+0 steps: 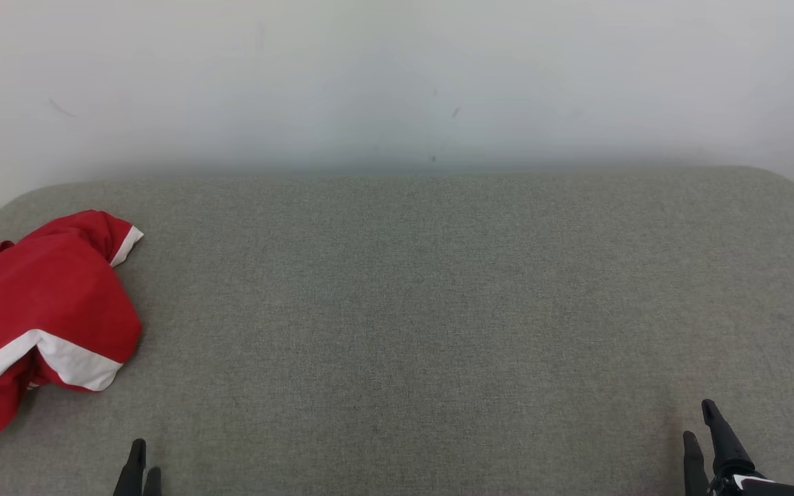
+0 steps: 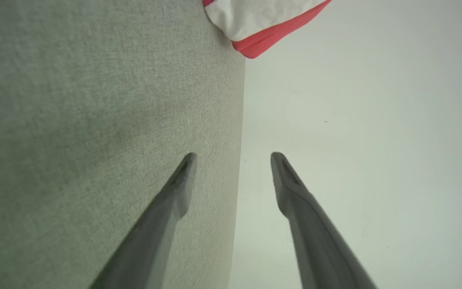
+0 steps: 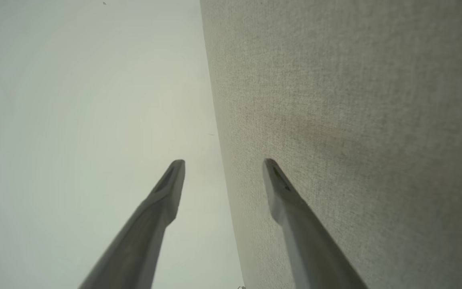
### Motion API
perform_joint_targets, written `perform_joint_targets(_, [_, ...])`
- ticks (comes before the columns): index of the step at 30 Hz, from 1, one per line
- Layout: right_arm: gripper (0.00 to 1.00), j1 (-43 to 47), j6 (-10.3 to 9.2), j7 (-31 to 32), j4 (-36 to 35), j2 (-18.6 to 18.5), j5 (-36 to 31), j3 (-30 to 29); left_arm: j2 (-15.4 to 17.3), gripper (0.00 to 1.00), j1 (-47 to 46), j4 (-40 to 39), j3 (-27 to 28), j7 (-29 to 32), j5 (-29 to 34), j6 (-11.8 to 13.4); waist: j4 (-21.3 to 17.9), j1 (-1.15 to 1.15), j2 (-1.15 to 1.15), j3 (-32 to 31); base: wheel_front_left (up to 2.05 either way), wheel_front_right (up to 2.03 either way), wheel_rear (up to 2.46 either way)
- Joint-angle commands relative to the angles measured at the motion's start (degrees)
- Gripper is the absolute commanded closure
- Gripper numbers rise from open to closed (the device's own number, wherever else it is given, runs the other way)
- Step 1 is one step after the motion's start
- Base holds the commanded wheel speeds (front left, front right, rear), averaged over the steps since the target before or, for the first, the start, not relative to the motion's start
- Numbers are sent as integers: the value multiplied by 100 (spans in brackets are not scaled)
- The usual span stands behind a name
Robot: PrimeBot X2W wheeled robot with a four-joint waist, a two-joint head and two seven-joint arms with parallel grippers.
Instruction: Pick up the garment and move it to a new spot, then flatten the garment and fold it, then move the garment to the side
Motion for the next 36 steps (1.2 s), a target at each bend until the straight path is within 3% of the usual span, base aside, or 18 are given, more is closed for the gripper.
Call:
perform_joint_targets(1, [0,-102,1,-58,-121,-22,-37,70,27,0,-66,-121,-29,-62,10,-4,2,0,0,0,0,0,0])
perform_joint_targets(8, [0,-125,1,-264,-225,-27,-372,269,34,0,-5,-297,-55,-264,307,13,11,0,0,-5,0,0,0])
perform_joint_targets(14, [0,-168,1,-424,-319,-30,-1036,412,39,0,31,-512,-73,-425,884,123,18,0,0,-8,0,0,0])
perform_joint_targets(36, [0,-283,2,-900,-536,-36,-4235,899,168,0,212,-1036,-467,-929,3872,619,53,0,0,-33,0,0,0])
